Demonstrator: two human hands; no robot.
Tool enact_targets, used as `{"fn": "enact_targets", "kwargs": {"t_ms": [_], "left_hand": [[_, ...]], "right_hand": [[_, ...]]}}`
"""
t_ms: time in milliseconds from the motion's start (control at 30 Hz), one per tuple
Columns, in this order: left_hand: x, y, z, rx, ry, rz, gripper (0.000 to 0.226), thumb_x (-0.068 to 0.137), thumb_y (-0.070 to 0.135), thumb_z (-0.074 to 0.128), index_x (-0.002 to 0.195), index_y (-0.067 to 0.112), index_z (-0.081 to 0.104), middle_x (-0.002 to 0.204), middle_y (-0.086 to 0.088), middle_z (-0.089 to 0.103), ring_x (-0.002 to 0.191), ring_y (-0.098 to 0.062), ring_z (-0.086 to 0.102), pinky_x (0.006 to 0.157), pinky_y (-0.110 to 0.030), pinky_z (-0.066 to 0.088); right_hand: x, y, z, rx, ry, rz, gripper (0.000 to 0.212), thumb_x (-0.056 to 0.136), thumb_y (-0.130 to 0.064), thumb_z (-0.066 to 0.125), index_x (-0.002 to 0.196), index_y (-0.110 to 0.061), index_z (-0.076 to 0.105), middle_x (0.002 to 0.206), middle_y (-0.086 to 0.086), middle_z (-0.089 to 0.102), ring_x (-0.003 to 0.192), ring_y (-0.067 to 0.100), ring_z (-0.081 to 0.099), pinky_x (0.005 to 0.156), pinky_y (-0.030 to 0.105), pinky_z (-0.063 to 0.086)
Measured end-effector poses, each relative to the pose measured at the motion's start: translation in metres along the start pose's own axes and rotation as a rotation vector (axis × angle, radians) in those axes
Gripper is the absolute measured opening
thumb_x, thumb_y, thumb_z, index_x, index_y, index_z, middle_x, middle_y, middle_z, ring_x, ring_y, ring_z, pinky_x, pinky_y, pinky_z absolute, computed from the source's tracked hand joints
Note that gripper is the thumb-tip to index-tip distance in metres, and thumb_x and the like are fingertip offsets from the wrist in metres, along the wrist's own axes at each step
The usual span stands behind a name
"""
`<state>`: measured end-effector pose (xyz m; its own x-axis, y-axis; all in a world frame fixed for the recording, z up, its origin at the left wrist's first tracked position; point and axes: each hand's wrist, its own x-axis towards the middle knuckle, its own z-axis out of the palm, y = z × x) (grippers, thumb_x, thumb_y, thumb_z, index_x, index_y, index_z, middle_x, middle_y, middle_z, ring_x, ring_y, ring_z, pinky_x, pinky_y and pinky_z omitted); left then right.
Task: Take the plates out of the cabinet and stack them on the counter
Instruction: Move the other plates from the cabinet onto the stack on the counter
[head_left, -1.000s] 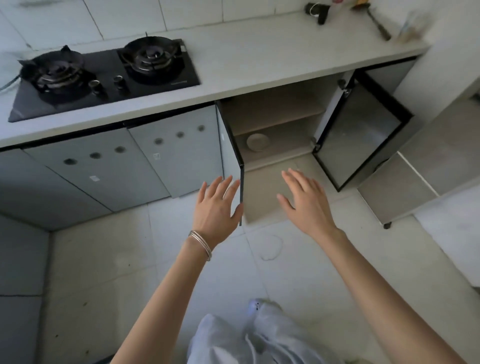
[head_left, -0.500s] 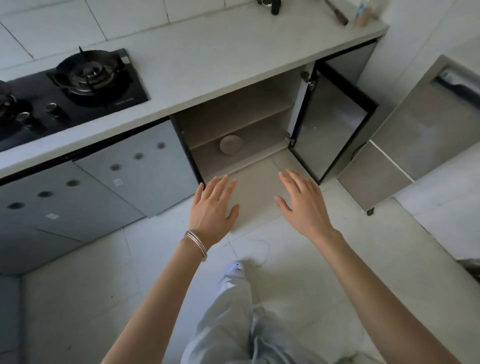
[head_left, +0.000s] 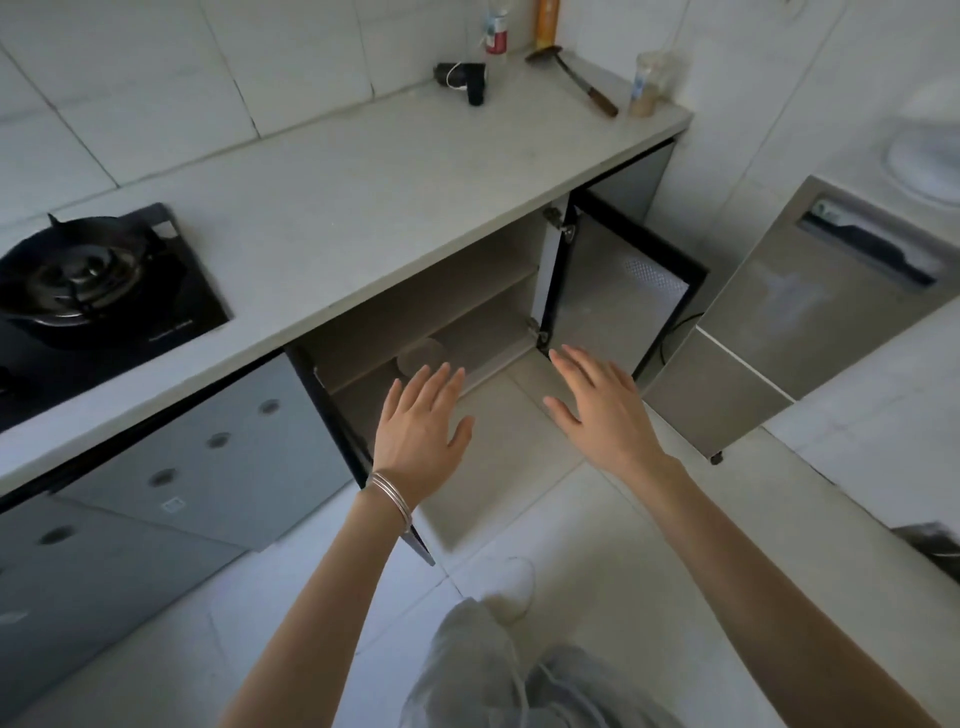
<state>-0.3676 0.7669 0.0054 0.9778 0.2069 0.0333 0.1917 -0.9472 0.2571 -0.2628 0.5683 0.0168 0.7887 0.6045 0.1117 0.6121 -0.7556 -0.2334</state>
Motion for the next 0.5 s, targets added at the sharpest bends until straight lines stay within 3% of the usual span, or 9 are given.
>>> {"fn": "enact_targets", "kwargs": {"t_ms": [133, 233, 333, 500], "left_hand": [[0.024, -0.018, 0.002, -0.018, -0.005, -0.005, 0.057, 0.098, 0.044, 0.037, 0.149, 0.023, 0.026, 0.156, 0.000, 0.028, 0.146, -0.021, 0.018, 0.119, -0.040, 0.006], [0.033, -0.027, 0.008, -0.046, -0.021, -0.035, 0.062, 0.092, 0.048, 0.028, 0.148, 0.022, 0.029, 0.154, -0.001, 0.031, 0.145, -0.022, 0.022, 0.118, -0.040, 0.008], [0.043, -0.033, 0.018, -0.074, -0.026, -0.076, 0.066, 0.089, 0.051, 0.021, 0.147, 0.022, 0.032, 0.154, -0.001, 0.033, 0.144, -0.022, 0.023, 0.118, -0.040, 0.009], [0.068, -0.035, 0.030, -0.090, -0.032, -0.147, 0.064, 0.089, 0.049, 0.026, 0.147, 0.021, 0.033, 0.153, -0.002, 0.035, 0.144, -0.023, 0.025, 0.118, -0.040, 0.010]], "right_hand": [[0.028, 0.001, 0.009, 0.002, -0.010, 0.007, 0.062, 0.088, -0.047, 0.029, 0.135, -0.009, 0.045, 0.137, 0.010, 0.051, 0.127, 0.025, 0.046, 0.103, 0.048, 0.038], [0.044, 0.004, 0.020, -0.018, -0.021, -0.017, 0.056, 0.089, -0.043, 0.037, 0.133, -0.009, 0.047, 0.134, 0.011, 0.053, 0.124, 0.025, 0.049, 0.101, 0.048, 0.040], [0.062, 0.010, 0.031, -0.028, -0.068, -0.043, 0.052, 0.092, -0.037, 0.049, 0.137, -0.010, 0.042, 0.138, 0.011, 0.048, 0.129, 0.025, 0.044, 0.105, 0.047, 0.036], [0.099, 0.025, 0.039, -0.009, -0.136, -0.096, 0.054, 0.094, -0.036, 0.047, 0.141, -0.012, 0.035, 0.145, 0.007, 0.041, 0.136, 0.022, 0.034, 0.110, 0.045, 0.030]]}}
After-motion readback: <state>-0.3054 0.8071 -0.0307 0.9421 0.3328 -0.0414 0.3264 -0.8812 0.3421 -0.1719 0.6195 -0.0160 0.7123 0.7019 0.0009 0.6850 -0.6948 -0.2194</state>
